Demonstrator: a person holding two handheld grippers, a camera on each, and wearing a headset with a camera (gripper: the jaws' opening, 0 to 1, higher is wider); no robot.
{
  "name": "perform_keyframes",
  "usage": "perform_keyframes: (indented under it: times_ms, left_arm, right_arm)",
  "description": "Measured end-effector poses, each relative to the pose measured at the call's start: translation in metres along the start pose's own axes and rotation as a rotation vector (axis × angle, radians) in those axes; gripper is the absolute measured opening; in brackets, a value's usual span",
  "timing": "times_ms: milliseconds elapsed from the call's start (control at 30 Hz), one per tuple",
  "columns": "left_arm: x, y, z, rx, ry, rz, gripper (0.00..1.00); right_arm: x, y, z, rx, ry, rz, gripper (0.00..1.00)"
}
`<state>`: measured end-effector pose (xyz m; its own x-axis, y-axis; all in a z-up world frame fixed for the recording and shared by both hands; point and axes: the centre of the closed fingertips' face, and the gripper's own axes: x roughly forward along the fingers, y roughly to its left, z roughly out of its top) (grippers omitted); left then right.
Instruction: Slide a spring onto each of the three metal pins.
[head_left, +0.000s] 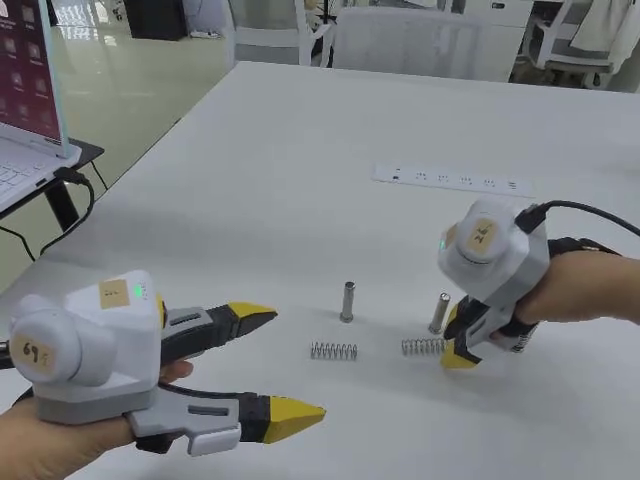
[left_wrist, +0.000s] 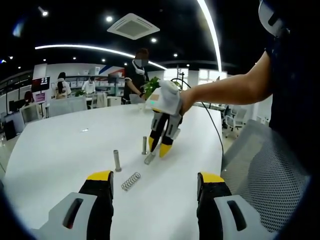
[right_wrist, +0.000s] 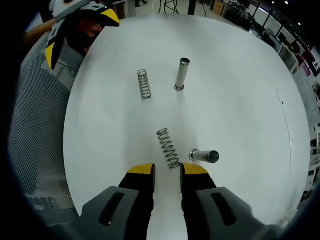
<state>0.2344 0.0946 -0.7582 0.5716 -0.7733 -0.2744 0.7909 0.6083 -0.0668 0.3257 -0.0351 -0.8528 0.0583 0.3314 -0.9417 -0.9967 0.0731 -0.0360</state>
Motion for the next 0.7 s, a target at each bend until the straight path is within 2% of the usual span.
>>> perform_keyframes:
  times_ms: [200, 700]
  left_arm:
    - [0.001, -0.002, 0.000, 0.000, -0.001, -0.005, 0.64]
    - [-0.002, 0.000, 0.000, -0.002, -0.007, -0.001, 0.63]
  right_arm:
    - [0.001, 0.011, 0.003, -0.003, 0.007, 0.024, 0.15]
    - [0.008, 0.012, 0.008, -0.046, 0.033, 0.022, 0.13]
